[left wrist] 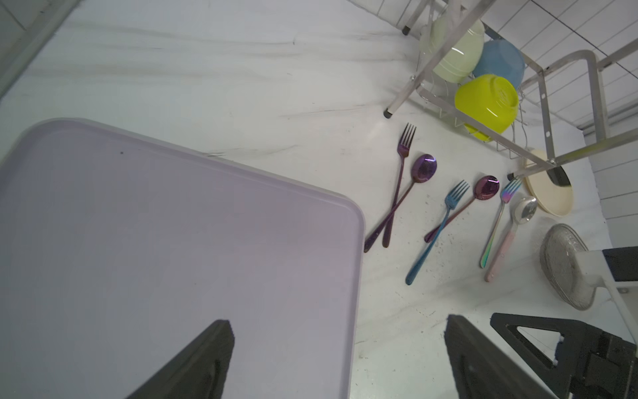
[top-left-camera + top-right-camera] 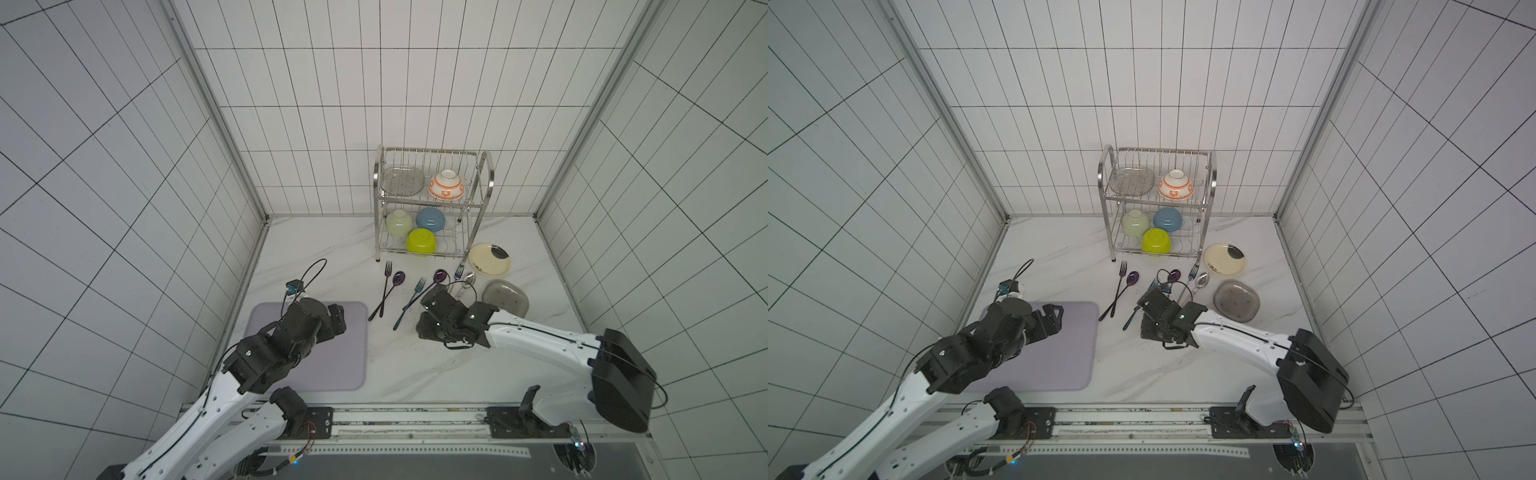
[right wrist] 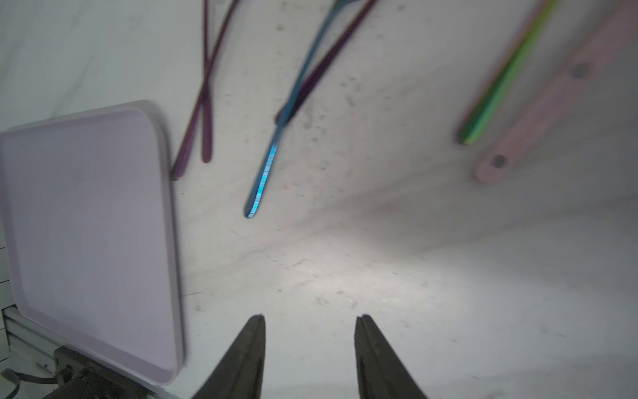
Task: Set the spoon and fork side by side
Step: Move the tray to the center of the board.
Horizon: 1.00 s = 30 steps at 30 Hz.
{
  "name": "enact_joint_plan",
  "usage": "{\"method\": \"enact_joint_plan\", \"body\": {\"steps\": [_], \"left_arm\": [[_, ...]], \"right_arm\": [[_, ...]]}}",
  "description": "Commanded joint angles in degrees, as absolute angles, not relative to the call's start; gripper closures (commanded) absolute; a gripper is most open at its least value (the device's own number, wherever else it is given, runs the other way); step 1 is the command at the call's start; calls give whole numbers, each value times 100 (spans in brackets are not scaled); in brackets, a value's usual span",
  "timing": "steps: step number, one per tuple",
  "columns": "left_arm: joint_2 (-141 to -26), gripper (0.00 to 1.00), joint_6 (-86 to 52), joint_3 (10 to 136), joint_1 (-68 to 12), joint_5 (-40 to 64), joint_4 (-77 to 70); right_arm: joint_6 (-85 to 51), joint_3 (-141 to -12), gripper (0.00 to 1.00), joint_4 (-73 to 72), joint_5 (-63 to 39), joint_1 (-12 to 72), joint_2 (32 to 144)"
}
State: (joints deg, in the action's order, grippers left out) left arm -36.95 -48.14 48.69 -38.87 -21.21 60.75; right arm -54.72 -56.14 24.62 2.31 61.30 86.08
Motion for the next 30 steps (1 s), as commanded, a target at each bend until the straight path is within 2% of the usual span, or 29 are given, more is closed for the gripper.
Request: {"method": "enact_joint_plan", "body": {"steps": [1,8,16,25,30], "left_arm": [[-3343,3,-5127,4990,-3855,-2690,6729],[-3077,3,-5386,4989,-3850,-2873,6905],[-3055,3,-5316,4943,-3860,-2817,6827],[-2980,3,-5173,4887,-3858,-2716,6659],[-2945,3,-5117,4885,-3865,-2681,6626]], "right_arm": [[-5646,-6570,55,2289,631,6596,9526],[-5868,-7837,57,2155,210,6758,11231],[-6079,-8411,63,2196,-41,6776,11996],[-6348,-8535,83,2477,60,6768,12215],[-6394,-8586,97,2728,342,6750,12087]]}}
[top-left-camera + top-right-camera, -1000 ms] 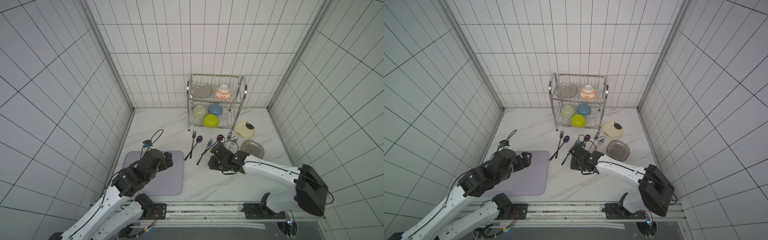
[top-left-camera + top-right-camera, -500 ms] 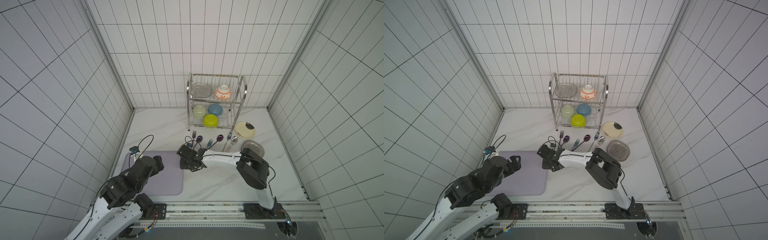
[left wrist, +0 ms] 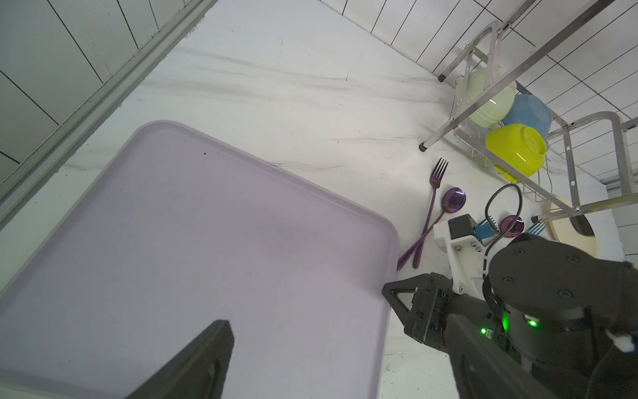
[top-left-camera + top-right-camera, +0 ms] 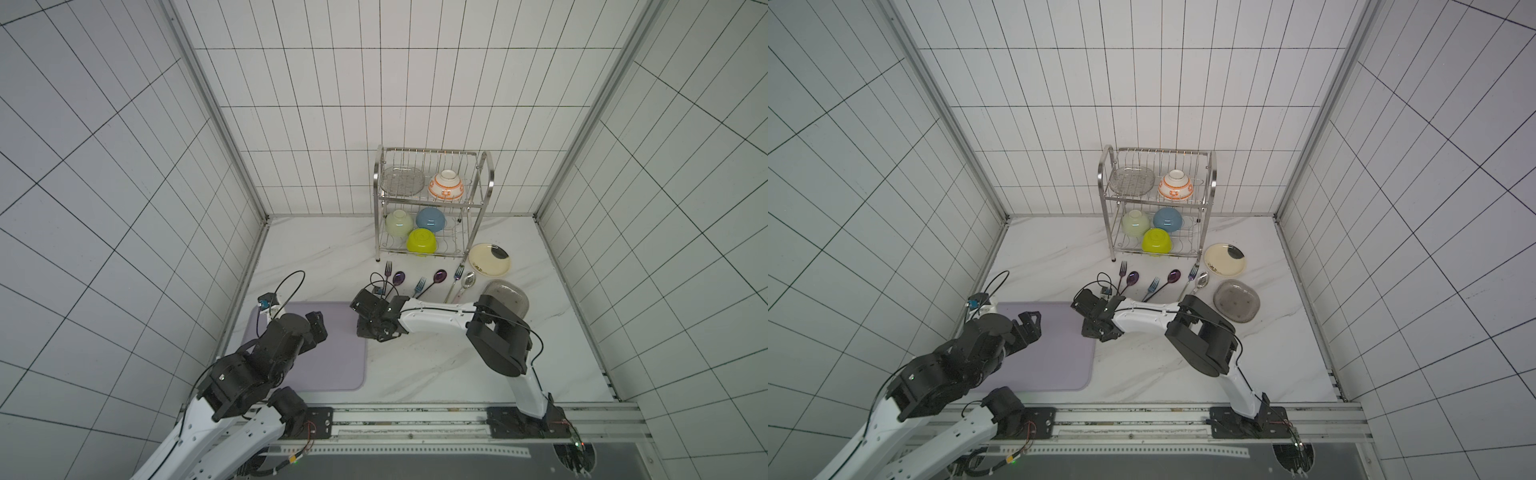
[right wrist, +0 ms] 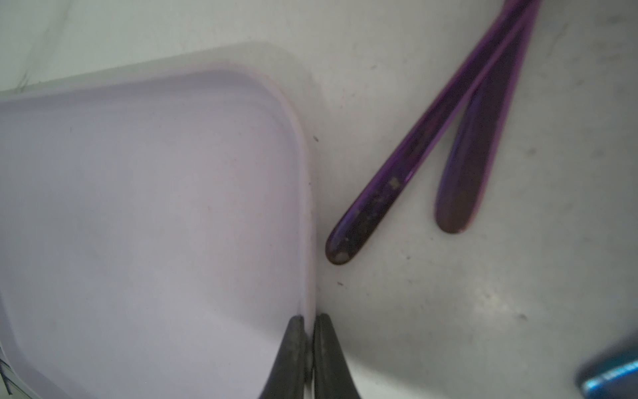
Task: Set the spoon and fork side by side
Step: Move the tray to the center of the board.
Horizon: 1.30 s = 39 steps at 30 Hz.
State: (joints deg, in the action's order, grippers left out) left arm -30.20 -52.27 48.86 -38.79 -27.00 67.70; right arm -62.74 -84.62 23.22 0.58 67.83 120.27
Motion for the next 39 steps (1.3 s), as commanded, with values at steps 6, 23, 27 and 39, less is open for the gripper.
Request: {"method": "enact_joint_plan", "body": {"steps": [6,23,27,39], "left_arm": [[-2893,3,-5085,4891,-3863,-2654,6607],[-3178,3,-4635,5206,-3854,-2474,6391],[-3324,2,-4577,5191,-3855,-2392,6299],[-3672,3,-4518,5044,-3844,-2182,6016]], "right_arm": [[-6398,-8325,100,2824,676,6627,11447],[-4137,-5292,100,2889,-910,5095,7995],[-4014,-4448,100,2910,-1249,4471,7231],[-2836,-3288,100,2682,-2000,2933,6570]]}}
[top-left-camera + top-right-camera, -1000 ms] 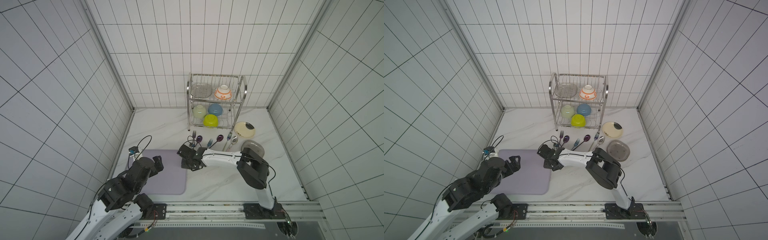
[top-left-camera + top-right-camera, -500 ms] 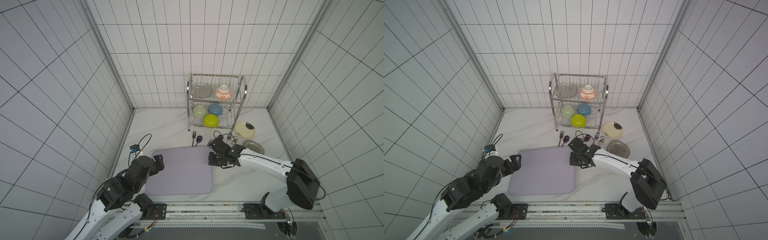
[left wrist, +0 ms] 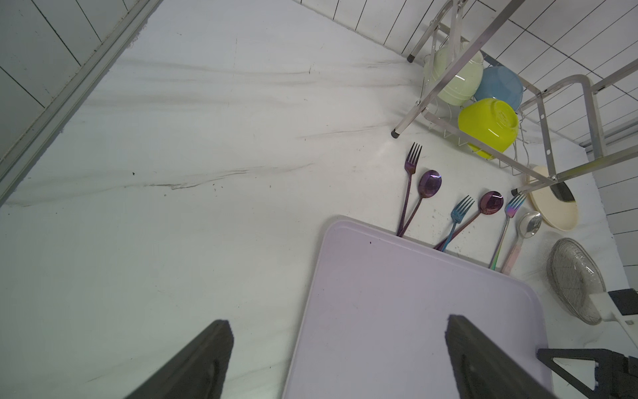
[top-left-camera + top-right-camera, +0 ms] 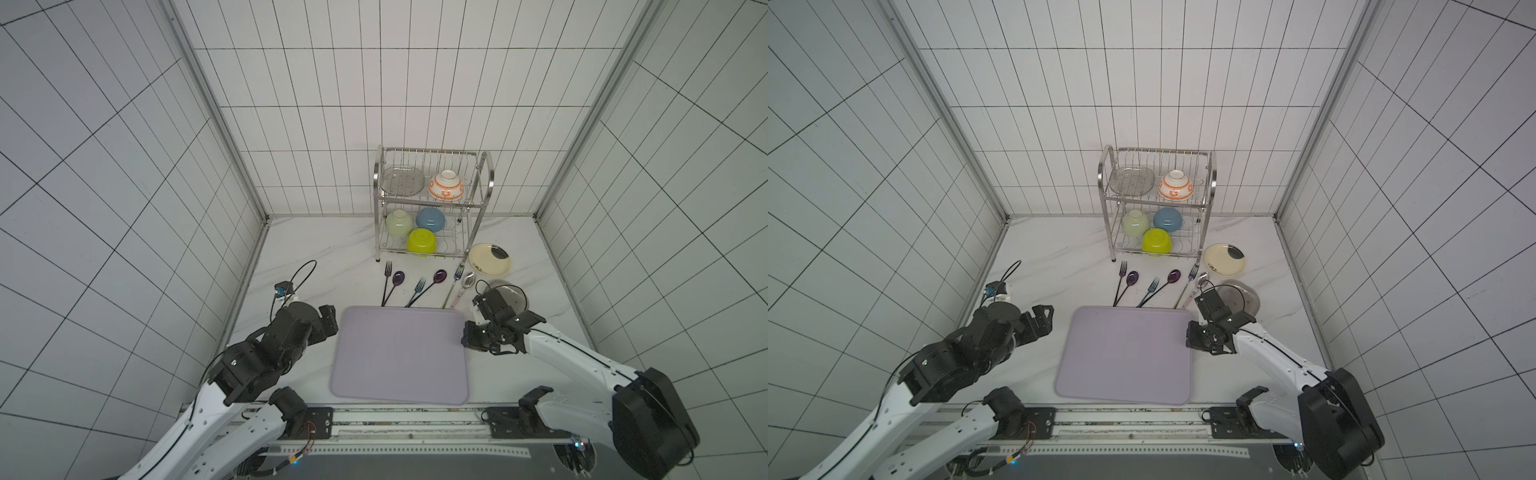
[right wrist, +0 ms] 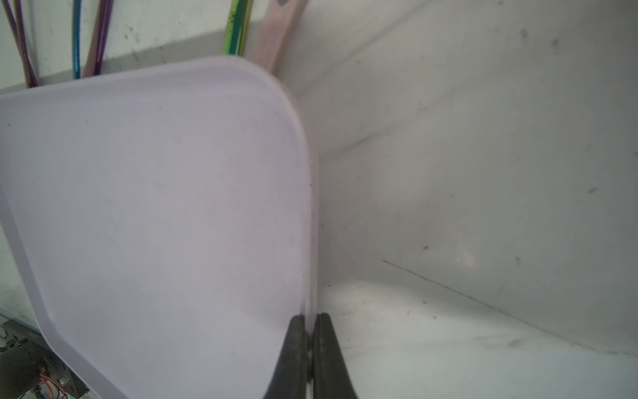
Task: Set the spoon and fork side by side
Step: Move the tray to the center of the board.
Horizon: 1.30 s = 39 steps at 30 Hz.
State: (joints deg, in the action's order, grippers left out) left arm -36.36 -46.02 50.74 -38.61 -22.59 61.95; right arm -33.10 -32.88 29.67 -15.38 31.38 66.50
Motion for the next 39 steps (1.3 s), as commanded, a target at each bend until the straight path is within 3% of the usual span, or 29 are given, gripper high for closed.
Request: {"method": "enact_joint_plan", "body": {"steps": [1,21,31,39], "left_arm": [[-3681,2,-4518,5033,-3846,-2176,6000],[-3683,2,-4554,4923,-3842,-2241,5933],[-4008,2,-4342,4877,-3847,-2104,5565],[-5597,3,-3650,5138,-3843,-1557,4605]], "right_arm": [[-2751,-3292,100,2683,-2014,2855,6604],[-1877,-3566,100,2427,-2250,2304,7799],[-1990,-3754,74,2759,-2120,2269,7623],[-2766,-3927,53,3488,-1536,1973,6513]]}}
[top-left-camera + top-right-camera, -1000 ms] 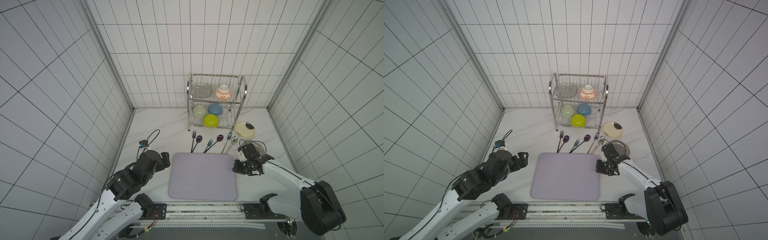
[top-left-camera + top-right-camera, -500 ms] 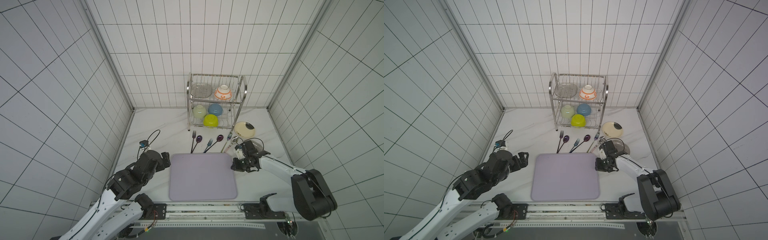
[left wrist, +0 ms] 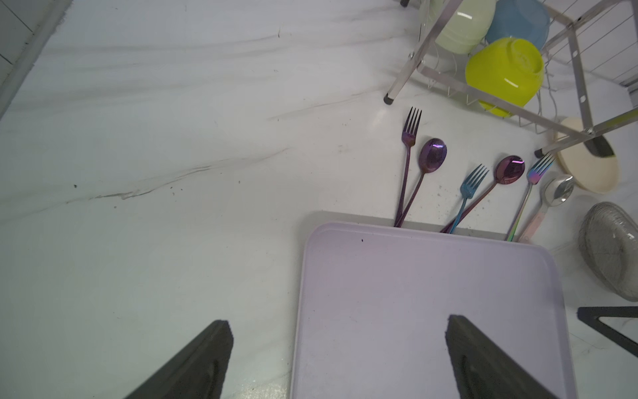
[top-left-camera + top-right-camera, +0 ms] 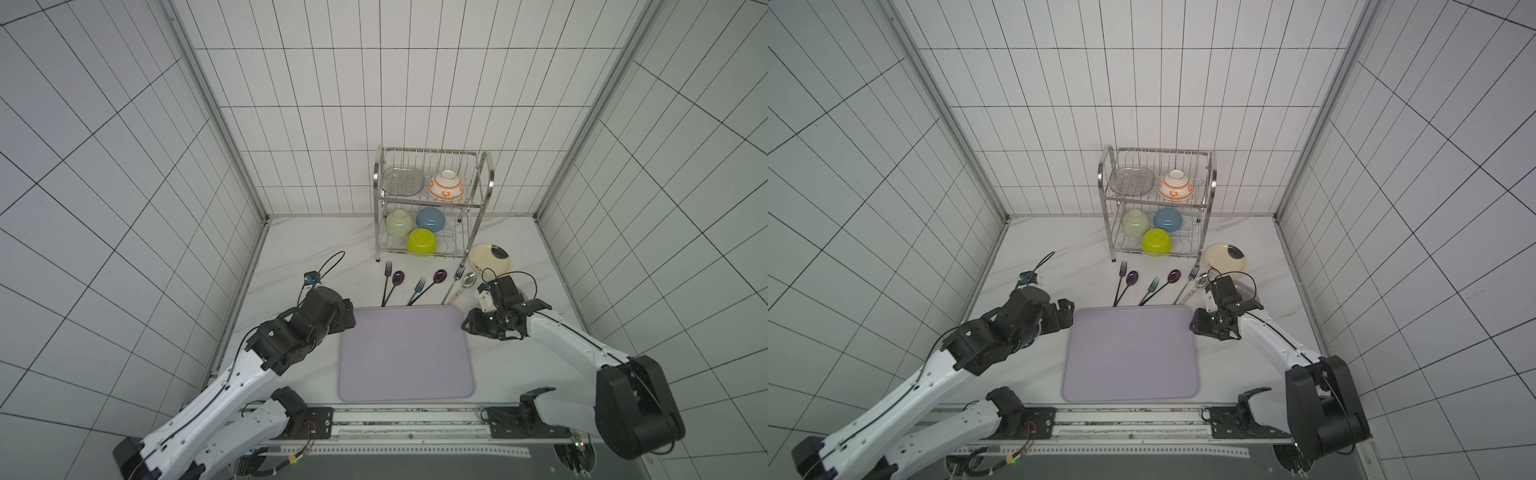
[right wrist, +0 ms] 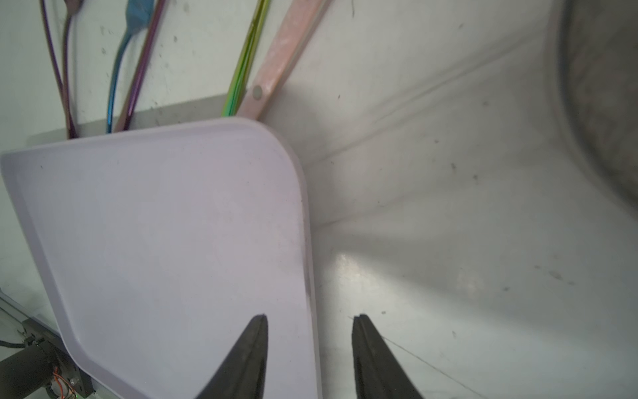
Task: Set the spoon and fork side by side
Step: Move the tray to the center of the board, then pick up the fork at the center of the board.
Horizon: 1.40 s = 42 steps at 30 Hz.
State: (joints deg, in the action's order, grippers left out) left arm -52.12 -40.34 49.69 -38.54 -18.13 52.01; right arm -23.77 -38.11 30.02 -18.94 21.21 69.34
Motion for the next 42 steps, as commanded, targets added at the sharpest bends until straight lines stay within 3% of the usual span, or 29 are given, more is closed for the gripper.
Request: {"method": "enact_joint_plan", "body": {"steps": [1,7,10,15,28,42], "left_arm": [[-5896,4,-3629,5194,-3844,-1556,4444],[-7675,16,-3303,5746,-3669,-1108,3466],[-8609,25,-3109,6062,-3412,-799,3037],[-9617,32,-2928,6493,-3115,-423,2591],[-11090,46,-2604,7225,-3109,-556,2355],[-11903,59,-2057,7990,-3297,-938,2662]], "right_arm": [[-2823,-3894,52,3543,-1493,1906,6336],[-2842,-3720,53,3797,-1435,1570,5503],[-2710,-3679,57,3902,-1407,1481,5300],[-2708,-3551,63,3948,-1535,1416,5076],[-2884,-3372,73,3910,-1614,1395,4977],[-3164,-3130,76,3873,-1567,1389,4811]]}}
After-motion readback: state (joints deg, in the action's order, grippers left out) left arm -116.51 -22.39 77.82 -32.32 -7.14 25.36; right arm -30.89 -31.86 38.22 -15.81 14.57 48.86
